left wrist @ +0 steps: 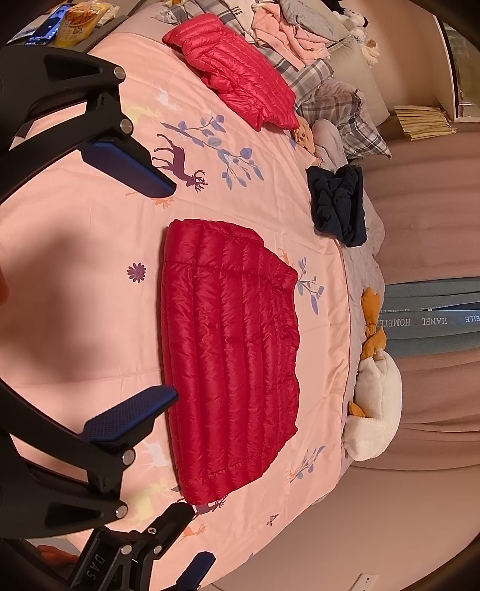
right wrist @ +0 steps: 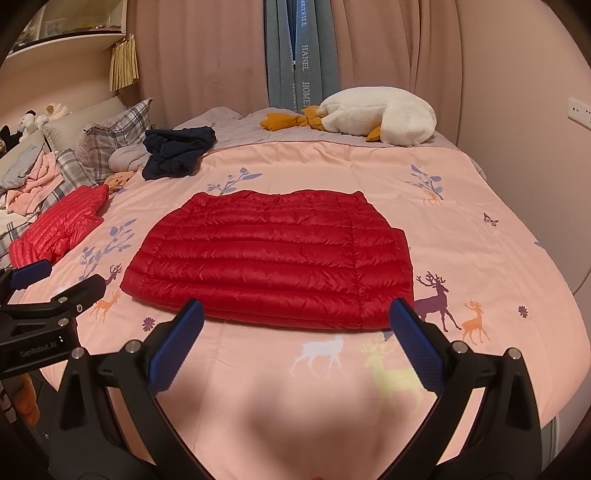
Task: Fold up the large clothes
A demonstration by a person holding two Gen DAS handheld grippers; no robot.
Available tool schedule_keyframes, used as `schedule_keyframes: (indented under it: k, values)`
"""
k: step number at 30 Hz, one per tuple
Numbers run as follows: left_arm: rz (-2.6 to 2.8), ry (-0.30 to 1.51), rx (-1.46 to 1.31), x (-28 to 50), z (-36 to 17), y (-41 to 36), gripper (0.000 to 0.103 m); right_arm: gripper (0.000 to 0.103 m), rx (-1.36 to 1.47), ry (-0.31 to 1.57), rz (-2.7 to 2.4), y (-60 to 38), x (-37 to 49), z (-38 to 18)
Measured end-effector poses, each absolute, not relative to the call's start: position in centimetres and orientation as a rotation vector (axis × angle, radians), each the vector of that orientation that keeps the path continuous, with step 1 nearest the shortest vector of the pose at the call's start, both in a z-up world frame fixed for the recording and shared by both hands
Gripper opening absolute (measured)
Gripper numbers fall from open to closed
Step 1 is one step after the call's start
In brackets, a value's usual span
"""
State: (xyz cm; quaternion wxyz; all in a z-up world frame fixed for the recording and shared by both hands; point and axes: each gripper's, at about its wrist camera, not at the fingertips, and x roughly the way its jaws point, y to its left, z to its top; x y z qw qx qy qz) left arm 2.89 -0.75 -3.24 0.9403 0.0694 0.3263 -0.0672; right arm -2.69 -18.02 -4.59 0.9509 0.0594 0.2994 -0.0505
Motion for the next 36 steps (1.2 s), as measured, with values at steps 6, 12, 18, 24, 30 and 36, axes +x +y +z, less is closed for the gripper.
schedule_keyframes:
  k: [6,12,18,24,30,36]
  values:
    - [-0.135,0.666,0.143,2.93,-3.13,-0.72,0.102,0.101,0.121,0.609,-0.099,-18.06,-2.58,-4.55]
    - [-0.135,0.666,0.143,2.92,-3.12,-0.73,0.102,0.101,0.122,0.61,-0.097,-18.05,-2.54,-4.51]
    - [-0.133,0.67,0.144,2.95,-3.06,-0.72,0.102,0.101,0.12,0.615,-0.095,-18.24,-2.33,-4.55]
    - [-0.133,0.671,0.144,2.94,-3.0,-0.7,0.102,0.101,0.12,0.615,-0.095,-18.2,-2.34,-4.57]
    - [-0.134,0.672,0.145,2.97,-3.04,-0.73,0.102,0.101,0.119,0.616,-0.093,-18.13,-2.3,-4.63]
    - [-0.134,0.672,0.144,2.95,-3.03,-0.68,0.102,0.101,0.117,0.618,-0.09,-18.05,-2.3,-4.88]
